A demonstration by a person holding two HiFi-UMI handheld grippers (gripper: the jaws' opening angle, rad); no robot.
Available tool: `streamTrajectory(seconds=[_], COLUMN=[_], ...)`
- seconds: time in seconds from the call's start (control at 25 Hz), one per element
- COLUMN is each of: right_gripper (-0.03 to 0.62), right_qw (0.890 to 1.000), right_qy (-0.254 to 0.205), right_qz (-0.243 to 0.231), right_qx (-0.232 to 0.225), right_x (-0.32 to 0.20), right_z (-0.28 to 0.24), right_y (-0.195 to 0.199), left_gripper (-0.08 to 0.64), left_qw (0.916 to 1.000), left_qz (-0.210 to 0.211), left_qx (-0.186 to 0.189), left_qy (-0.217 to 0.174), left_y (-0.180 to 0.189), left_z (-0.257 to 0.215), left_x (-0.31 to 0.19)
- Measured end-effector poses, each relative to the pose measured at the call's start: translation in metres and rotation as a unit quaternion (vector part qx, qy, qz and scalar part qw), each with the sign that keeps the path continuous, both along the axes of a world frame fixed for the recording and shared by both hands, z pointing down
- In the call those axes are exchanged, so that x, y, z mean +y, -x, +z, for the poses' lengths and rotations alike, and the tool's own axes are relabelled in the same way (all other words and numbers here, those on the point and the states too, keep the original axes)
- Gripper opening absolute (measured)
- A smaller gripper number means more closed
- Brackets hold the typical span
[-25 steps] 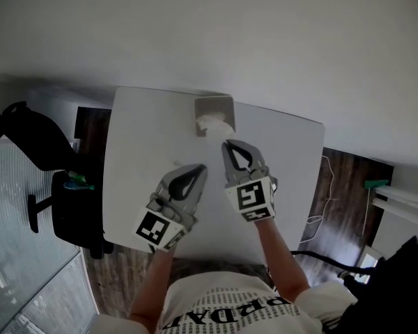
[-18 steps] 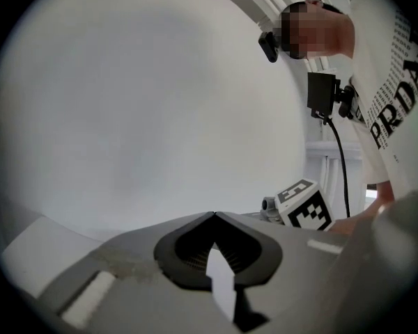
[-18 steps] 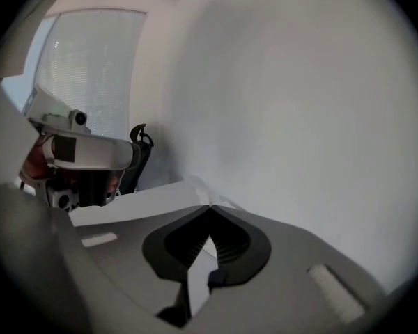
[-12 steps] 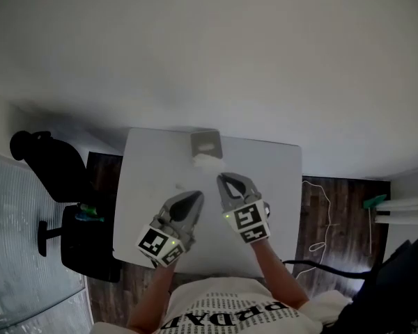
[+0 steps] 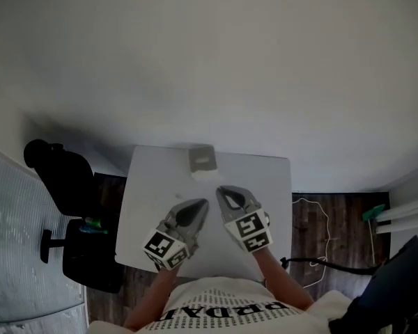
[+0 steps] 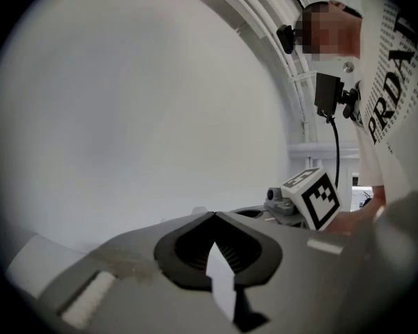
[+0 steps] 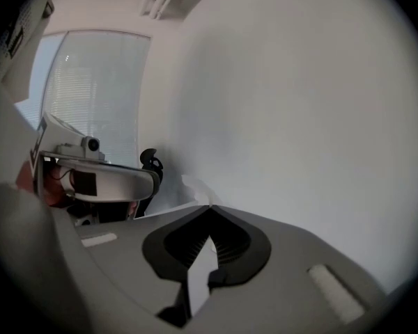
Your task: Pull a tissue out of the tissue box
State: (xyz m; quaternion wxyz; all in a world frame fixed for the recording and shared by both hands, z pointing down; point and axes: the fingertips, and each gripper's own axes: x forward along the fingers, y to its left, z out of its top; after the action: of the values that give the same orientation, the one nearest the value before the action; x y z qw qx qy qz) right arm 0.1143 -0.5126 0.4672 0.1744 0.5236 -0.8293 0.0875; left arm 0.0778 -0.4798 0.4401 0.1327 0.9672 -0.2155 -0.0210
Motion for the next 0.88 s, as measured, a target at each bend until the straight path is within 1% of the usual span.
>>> streamTrajectory(seconds=[0.2,0.4,0.64,0.88], right_gripper=[0.006,0.006,0.006,0.006], right_qw=[1.000,0.999,0.999,0.999], right_qy=[-0.011,-0.025,-0.027,-0.027], right_qz=[-0.004,-0.002,0.001,0.001], right_qx=[-0.012,-0.025,-0.028,-0.028], right_x=[0.028,0.041,0.049,0.054], right_z=[-0.020,-0.035,-0.031,-0.037], right_y=[-0.001,-0.005,-0.014,-0.013], left_gripper=[-0.005,-0.005,-0.005,-0.006], left_qw=[0.9999,0.9998,0.9998,0.9998], left_qz=[-0.003,-0.019,-0.017,-0.015], left_qx=[-0.005,-0.004,-0.008,-0.008], left_qy=[-0.008,-0.010,-0.010,-0.012], left_y=[-0.002,0.001,0.000,0.001], left_z=[-0.009,-0.010,-0.009,-0.011], left_x=[0.022,0.026,0.029,0.029])
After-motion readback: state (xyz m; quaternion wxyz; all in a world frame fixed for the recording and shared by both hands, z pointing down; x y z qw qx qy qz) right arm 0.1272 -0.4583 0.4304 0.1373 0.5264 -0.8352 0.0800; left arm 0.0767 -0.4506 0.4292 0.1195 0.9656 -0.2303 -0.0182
